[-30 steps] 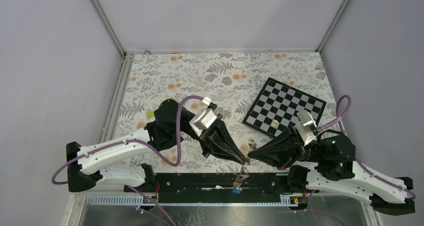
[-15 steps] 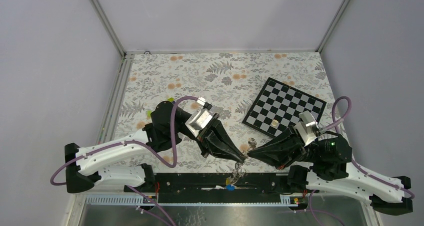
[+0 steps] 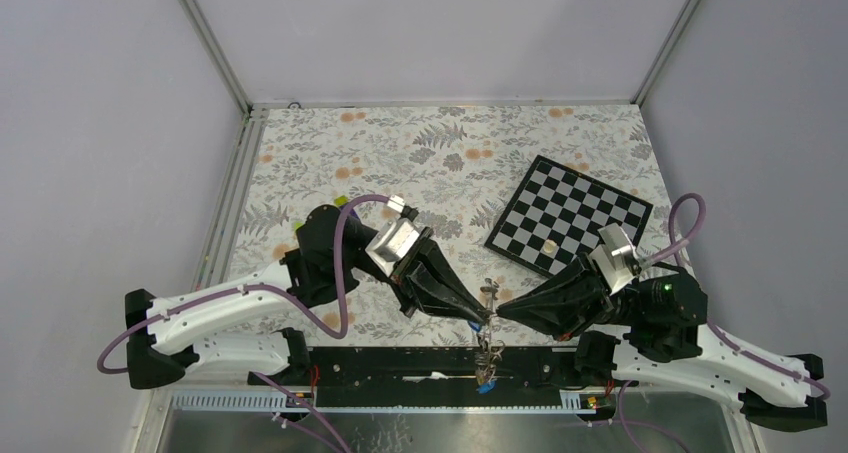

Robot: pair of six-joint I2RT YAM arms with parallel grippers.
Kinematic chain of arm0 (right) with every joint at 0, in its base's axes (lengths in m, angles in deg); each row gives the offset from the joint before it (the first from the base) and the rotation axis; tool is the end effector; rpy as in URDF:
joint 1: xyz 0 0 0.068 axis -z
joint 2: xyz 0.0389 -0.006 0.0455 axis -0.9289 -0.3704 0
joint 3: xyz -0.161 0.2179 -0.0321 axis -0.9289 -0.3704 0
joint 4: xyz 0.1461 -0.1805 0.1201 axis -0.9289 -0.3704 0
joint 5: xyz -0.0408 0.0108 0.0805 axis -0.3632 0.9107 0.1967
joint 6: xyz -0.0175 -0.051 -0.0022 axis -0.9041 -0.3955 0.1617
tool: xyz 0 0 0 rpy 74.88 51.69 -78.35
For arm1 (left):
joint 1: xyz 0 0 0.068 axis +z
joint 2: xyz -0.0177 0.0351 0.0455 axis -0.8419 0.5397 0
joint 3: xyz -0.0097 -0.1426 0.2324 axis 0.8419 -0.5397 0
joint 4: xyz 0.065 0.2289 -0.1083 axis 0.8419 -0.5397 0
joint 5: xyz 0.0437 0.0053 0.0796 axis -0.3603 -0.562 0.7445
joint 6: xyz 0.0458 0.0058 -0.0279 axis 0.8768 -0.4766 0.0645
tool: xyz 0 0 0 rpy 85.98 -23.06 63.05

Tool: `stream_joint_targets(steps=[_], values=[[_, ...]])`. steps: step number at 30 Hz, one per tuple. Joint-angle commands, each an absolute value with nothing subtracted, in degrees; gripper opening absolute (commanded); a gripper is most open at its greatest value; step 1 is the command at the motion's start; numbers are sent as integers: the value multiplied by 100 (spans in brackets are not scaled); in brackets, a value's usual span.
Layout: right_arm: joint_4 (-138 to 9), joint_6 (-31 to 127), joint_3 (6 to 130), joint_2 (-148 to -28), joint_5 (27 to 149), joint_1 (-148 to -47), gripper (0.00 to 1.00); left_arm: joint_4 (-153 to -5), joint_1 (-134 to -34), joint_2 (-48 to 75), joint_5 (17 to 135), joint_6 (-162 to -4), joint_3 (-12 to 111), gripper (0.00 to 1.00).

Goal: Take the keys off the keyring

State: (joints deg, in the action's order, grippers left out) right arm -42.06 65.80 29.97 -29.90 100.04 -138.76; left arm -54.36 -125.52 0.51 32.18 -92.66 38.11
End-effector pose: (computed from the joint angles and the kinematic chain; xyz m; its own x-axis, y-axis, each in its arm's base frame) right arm 0.0170 0.0839 0.4009 -0.2264 0.5375 -0.8123 -0.9720 -0.1784 0.1529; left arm 0.0593 -0.2241 0.4409 -0.1560 -0.2083 -0.9655 0.8345 -0.5507 -0.0160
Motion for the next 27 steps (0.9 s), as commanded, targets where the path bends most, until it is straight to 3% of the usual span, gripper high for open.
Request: stream_joint_targets(steps=[1,22,27], values=[[-4261,6410,3537,-2766,10275,-13866,0,-5440,-12546,-223,3218,-9143,3857,1],[-4151,6849,3192,-3256,10693,-13866,8,-5426,-12537,-188,3256,-9180,3921,1],[-4242,6851,3108,-3190,10539,-13866,7,-5430,-12528,-215,3260,-9184,3913,1]])
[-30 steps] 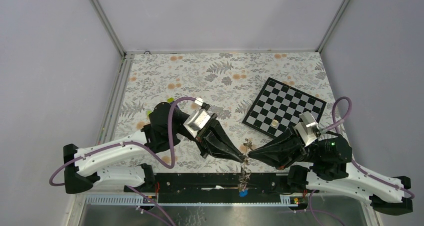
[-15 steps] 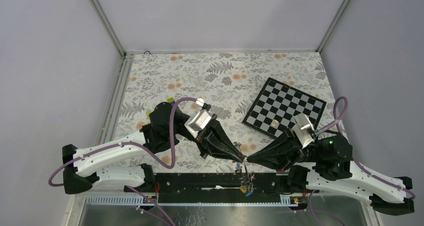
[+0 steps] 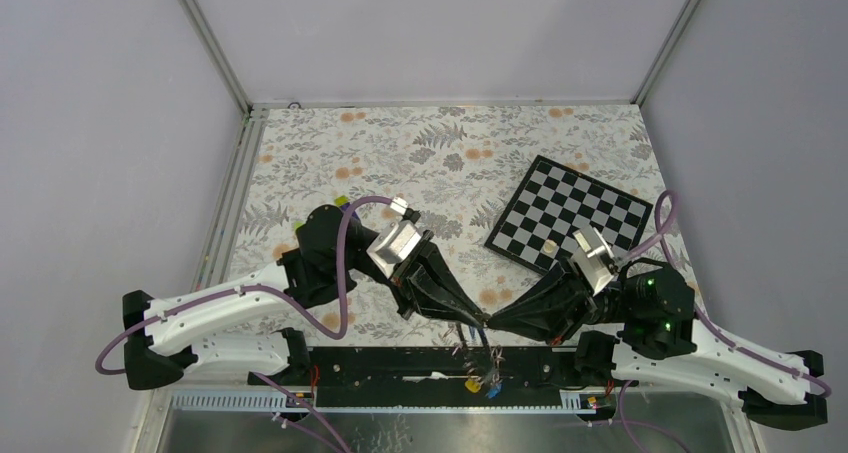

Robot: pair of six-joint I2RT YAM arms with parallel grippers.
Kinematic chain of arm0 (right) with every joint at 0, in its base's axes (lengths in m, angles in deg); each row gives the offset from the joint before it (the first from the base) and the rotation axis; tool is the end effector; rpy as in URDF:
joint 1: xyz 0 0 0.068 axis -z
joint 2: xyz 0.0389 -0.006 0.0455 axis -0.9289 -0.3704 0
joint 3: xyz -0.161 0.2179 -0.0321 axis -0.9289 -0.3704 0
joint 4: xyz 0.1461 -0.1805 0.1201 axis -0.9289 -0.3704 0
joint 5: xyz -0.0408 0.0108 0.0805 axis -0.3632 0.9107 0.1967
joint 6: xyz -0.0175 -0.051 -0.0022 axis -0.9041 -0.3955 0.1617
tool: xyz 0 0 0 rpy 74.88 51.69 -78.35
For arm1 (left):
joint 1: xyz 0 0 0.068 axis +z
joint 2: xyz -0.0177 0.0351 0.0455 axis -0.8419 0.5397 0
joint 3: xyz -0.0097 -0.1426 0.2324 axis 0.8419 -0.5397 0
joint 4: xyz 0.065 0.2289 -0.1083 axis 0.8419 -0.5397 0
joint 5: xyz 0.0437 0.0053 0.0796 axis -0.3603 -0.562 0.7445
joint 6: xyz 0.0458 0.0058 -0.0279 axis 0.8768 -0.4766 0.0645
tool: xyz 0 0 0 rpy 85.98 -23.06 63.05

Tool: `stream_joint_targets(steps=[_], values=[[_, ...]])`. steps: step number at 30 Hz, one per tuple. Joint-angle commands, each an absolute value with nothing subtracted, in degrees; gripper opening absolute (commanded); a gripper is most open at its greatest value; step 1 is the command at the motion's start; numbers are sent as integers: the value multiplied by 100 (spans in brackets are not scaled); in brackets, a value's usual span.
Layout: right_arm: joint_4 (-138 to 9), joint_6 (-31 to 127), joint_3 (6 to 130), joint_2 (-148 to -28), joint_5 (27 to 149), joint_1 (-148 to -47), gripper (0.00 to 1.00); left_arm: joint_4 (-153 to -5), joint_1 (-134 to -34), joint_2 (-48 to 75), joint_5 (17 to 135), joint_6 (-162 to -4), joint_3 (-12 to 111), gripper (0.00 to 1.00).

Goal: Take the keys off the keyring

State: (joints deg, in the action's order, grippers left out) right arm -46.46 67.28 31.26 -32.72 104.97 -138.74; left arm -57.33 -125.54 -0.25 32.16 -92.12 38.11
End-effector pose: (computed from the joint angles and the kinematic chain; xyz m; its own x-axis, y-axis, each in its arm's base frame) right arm 0.0189 0.0977 0.3969 -0.2766 0.4188 -0.8649 -0.9523 -0.2401 0.1883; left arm 0.0583 -0.2219 0.4391 -0.1620 -0.1787 -0.9705 0.8353 -0.5485 -0.0384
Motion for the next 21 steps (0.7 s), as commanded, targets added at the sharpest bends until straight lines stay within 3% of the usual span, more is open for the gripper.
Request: stream_joint_targets(steps=[1,6,19,21], values=[[-4216,6860,3073,-3131,10493,-13866,5,-5440,-12528,-228,3260,-9184,3920,1],[-3986,6889,2924,-2798,10089,-13866,0,-5452,-12528,-243,3258,-9193,3906,1],[-3431,6787,2278,-1982,9048,-13870,0,-5408,-12528,-259,3275,-9211,3877,1],[-3674,6723,2298,-1935,9021,-13866,5,-5415,-12528,-243,3270,-9211,3898,1]])
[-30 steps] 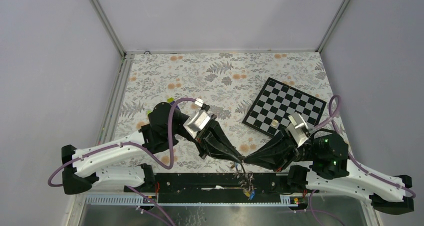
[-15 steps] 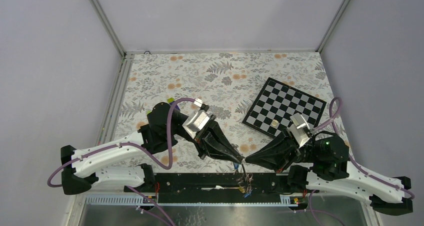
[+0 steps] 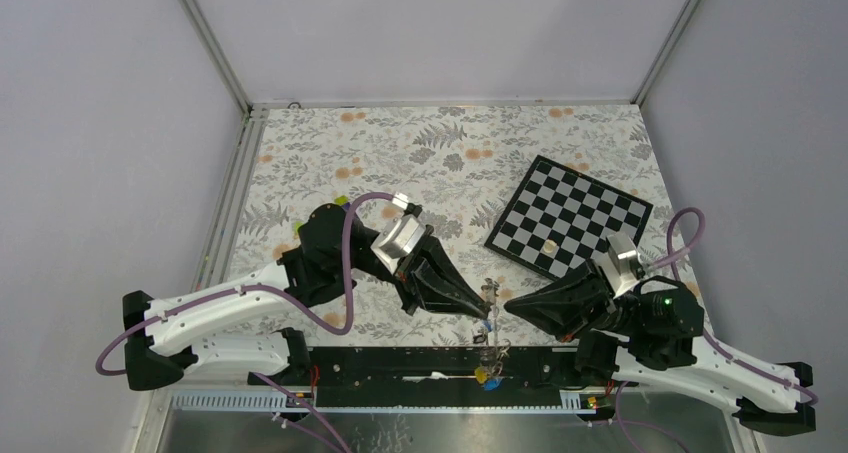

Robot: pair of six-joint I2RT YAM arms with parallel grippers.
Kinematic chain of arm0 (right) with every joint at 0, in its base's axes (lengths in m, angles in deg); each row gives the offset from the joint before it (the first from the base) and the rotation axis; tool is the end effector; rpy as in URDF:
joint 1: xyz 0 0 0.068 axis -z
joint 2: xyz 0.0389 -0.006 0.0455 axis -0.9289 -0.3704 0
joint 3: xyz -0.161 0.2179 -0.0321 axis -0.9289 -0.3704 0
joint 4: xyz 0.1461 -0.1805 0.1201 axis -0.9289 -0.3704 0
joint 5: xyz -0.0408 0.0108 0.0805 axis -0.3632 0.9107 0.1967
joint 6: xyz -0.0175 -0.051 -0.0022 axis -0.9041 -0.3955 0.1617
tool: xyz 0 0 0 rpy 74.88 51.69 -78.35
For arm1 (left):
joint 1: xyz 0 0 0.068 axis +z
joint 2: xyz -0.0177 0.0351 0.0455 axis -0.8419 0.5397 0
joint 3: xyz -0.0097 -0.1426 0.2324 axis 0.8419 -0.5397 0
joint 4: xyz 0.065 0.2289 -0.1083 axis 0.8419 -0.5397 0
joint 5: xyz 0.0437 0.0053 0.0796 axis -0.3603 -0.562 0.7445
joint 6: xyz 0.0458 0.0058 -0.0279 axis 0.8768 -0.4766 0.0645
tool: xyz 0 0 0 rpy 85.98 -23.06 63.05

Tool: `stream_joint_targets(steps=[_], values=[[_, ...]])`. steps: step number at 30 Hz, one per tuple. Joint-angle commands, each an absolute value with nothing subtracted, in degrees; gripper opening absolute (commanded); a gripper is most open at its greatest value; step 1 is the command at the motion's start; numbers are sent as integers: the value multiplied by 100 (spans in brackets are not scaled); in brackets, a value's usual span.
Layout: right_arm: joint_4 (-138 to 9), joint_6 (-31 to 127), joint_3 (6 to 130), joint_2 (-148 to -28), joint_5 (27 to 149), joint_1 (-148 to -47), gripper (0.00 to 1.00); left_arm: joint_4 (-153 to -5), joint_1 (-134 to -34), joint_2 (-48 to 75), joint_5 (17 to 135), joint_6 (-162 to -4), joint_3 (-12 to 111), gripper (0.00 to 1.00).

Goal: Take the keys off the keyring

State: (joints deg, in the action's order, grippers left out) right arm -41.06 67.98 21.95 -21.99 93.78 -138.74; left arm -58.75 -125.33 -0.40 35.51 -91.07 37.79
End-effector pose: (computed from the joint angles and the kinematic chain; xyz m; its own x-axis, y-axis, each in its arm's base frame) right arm 0.0167 0.0716 0.3680 -0.2594 0.5821 -0.7706 -0.9649 -0.1219 0.2327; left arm 0.0611 -0.2231 0.4361 -0.1658 -0.1807 -0.9695 0.8670 -0.4951 -0.0560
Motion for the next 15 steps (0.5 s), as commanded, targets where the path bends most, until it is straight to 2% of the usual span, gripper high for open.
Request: stream_joint_targets(steps=[1,3,6,10,15], values=[[-3845,6655,2342,-1935,9018,-13866,8,-5424,-12528,-230,3256,-9211,3915,1],[-4292,6496,2495,-1969,9060,-13866,19,-5433,-12528,-202,3236,-9211,3941,1],[-4793,6313,2709,-2081,9219,-13871,31,-5430,-12528,-159,3209,-9219,3965,1],[-5135,6112,2985,-2344,9583,-13866,41,-5368,-12528,-130,3171,-9273,3974,1],[-5573,5680,3471,-2856,10001,-13866,48,-5271,-12528,-93,3058,-9395,3974,1]])
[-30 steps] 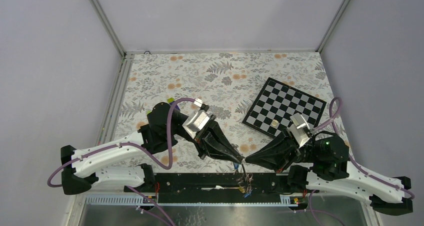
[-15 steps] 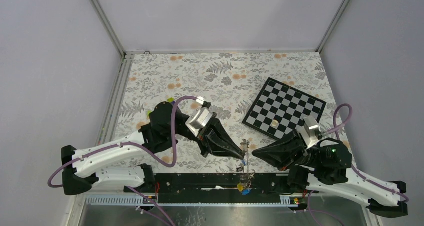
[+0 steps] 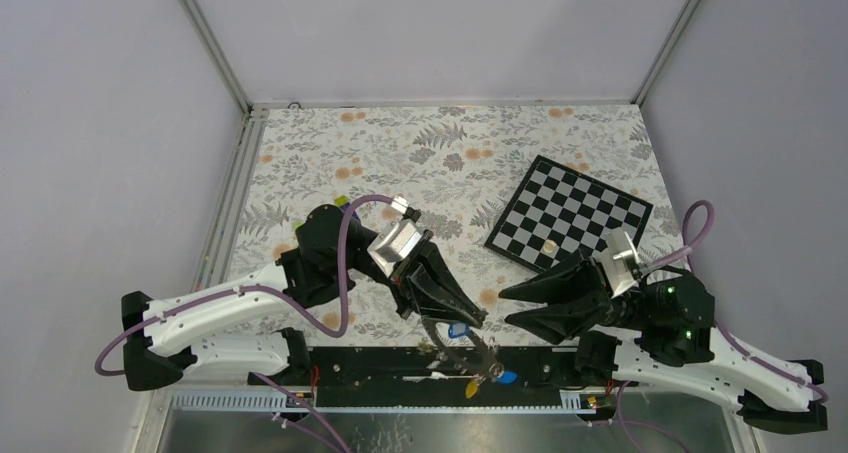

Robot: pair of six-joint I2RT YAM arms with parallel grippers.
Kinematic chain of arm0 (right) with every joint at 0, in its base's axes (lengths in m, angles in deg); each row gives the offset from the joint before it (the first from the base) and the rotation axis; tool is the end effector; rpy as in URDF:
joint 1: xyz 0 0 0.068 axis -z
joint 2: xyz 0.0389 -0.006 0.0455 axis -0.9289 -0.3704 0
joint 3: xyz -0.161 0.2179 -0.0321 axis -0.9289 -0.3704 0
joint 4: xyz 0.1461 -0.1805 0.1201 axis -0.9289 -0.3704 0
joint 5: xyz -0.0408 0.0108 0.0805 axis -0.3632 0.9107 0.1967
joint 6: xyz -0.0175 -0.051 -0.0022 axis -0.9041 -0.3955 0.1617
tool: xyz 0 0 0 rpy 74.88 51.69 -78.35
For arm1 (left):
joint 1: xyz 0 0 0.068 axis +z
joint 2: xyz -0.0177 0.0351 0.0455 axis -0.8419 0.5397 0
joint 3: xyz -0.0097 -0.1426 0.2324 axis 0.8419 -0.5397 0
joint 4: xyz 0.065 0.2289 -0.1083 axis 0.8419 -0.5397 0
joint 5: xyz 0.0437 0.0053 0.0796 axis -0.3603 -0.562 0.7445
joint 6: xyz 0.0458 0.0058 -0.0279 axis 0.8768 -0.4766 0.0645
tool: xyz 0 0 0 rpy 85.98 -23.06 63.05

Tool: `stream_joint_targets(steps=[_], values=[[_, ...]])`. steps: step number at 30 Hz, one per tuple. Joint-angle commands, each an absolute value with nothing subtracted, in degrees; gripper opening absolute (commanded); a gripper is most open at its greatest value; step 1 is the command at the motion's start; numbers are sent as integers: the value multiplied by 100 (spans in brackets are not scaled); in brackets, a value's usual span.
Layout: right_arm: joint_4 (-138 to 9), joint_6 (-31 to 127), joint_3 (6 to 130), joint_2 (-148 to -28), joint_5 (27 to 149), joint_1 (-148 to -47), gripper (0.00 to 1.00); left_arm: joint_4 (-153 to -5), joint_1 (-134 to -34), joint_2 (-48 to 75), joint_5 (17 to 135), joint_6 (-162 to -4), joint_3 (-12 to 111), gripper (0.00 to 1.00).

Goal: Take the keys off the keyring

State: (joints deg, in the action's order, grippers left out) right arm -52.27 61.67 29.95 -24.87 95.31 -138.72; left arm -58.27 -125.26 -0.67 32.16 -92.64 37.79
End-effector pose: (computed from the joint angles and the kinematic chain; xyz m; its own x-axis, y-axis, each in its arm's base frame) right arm 0.0153 0.0705 0.3904 -0.1811 0.5022 -0.8456 -0.9828 -0.0617 0.1739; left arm 0.0590 -0.2205 0.4373 -0.1741 -0.1613 -0.9714 0.8362 -0.5453 -0.0593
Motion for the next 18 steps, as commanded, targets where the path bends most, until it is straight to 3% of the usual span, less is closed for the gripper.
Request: stream_joint_targets(steps=[1,10,18], values=[[-5643,5600,3546,-2959,10109,-13867,51,-5249,-12528,-76,3033,-9427,3981,1],[-5801,5371,3774,-3568,10701,-13867,59,-5138,-12528,18,2804,-9611,4049,2],[-5899,5307,3824,-3748,10712,-13868,57,-5184,-12528,35,2777,-9595,4080,3]])
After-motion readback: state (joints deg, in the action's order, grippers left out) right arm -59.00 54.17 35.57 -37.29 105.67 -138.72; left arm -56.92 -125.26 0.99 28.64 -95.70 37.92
